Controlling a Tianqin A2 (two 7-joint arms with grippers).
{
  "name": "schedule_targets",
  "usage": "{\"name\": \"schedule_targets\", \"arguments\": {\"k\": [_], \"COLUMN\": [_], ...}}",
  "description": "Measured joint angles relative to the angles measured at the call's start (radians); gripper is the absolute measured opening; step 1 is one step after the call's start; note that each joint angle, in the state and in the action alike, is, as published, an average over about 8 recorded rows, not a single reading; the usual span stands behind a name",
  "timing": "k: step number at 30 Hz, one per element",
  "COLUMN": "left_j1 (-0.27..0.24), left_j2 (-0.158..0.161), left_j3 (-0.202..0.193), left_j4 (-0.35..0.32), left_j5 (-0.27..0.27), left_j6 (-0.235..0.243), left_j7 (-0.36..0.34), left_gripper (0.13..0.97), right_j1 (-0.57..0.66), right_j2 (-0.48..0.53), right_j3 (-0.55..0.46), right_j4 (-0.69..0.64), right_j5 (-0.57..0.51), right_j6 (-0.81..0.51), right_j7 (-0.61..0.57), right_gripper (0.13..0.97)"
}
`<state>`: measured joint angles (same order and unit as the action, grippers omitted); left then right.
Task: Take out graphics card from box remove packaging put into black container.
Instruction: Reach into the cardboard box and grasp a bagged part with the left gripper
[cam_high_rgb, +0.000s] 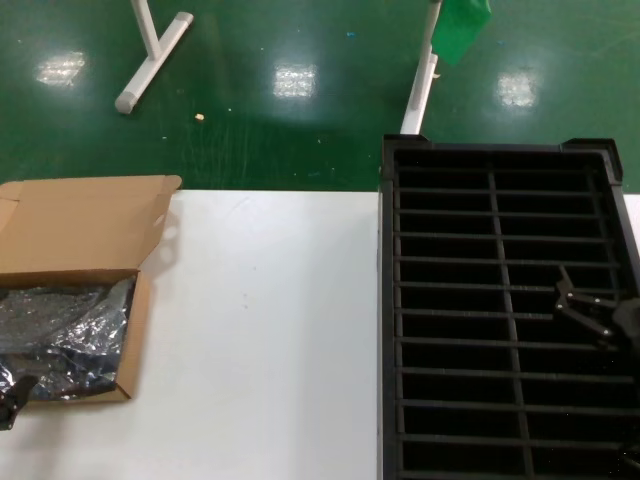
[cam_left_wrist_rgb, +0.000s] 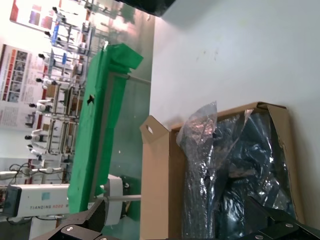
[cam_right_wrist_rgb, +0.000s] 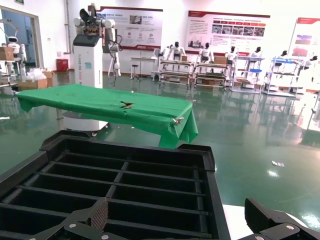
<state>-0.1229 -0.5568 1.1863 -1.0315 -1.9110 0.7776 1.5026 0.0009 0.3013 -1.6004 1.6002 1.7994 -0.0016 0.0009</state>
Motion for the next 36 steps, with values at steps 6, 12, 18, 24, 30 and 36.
{"name": "schedule_targets", "arguments": {"k": [6, 12, 18, 24, 30, 36], "left_j1": [0.001, 0.002, 0.007, -0.002, -0.036, -0.059], "left_j2": [0.006, 0.021, 0.036, 0.065, 0.096, 0.107], "left_j3": [0.015, 0.015, 0.016, -0.004, -0.039, -0.056], "left_j4": [-0.012, -0.030, -0.038, -0.008, 0.051, 0.087], "left_j5": [0.011, 0.013, 0.017, -0.002, -0.041, -0.060], "left_j6": [-0.046, -0.086, -0.120, -0.121, -0.082, -0.061], "left_j7": [0.003, 0.017, 0.020, 0.064, 0.150, 0.195], "left_gripper": [0.963, 0.953, 0.904, 0.828, 0.759, 0.655], "right_j1": [0.000, 0.000, 0.000, 0.000, 0.000, 0.000], "right_j2": [0.000, 0.000, 0.000, 0.000, 0.000, 0.000], "right_j3": [0.000, 0.000, 0.000, 0.000, 0.000, 0.000], "right_j4": [0.000, 0.000, 0.000, 0.000, 0.000, 0.000], "right_j5": [0.000, 0.000, 0.000, 0.000, 0.000, 0.000], "right_j6": [0.000, 0.000, 0.000, 0.000, 0.000, 0.000], "right_j7": [0.000, 0.000, 0.000, 0.000, 0.000, 0.000], "right_gripper": [0.966, 0.966, 0.966, 0.966, 0.966, 0.966]}}
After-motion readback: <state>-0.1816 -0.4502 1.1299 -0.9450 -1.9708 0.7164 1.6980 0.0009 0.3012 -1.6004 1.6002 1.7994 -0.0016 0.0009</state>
